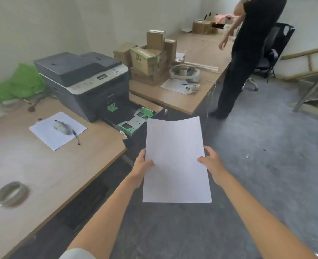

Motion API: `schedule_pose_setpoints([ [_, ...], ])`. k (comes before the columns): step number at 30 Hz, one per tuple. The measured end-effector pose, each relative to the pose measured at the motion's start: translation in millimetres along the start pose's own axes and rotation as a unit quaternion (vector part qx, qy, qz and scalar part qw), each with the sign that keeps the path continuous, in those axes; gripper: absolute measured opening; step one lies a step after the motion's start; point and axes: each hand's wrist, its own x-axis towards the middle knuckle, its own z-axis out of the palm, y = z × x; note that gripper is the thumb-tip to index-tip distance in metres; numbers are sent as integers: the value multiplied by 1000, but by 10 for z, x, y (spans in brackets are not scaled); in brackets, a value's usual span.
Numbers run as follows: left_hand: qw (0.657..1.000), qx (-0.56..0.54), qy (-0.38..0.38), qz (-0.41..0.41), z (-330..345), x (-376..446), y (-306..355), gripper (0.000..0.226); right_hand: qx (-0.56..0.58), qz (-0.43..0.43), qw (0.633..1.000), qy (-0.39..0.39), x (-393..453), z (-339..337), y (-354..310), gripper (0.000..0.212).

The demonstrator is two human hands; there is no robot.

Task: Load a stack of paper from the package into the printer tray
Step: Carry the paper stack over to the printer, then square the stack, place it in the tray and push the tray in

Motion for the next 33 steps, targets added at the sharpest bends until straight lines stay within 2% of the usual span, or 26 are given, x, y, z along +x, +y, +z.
schedule_pose_setpoints([
  [6, 995, -55, 86, -4, -522, 388, 268, 42, -31, -9, 996, -81, 874, 630, -410, 35],
  [10, 983, -76, 164, 15, -960, 711, 380, 56, -66, -24, 985, -159, 1572, 1195, -670, 36],
  [12, 975, -91, 202, 23, -1197, 894, 453, 51, -81, -28, 976, -202, 1949, 1535, -821, 36],
  [16, 953, -108, 283, 22, -1624, 1162, 583, 56, -109, -50, 955, -273, 2575, 2236, -1148, 28],
  [23, 909, -103, 403, 27, -2191, 1265, 729, 57, -133, -26, 915, -379, 3047, 3152, -1416, 39],
  [26, 887, -76, 454, 35, -2393, 1254, 734, 55, -115, -7, 906, -408, 3129, 3439, -1451, 36],
  [29, 877, -31, 478, 43, -2555, 1238, 779, 57, -120, -31, 904, -410, 3219, 3643, -1500, 33],
  [33, 874, 109, 471, 43, -2785, 1200, 921, 68, -161, -144, 913, -346, 3371, 3868, -1670, 62],
])
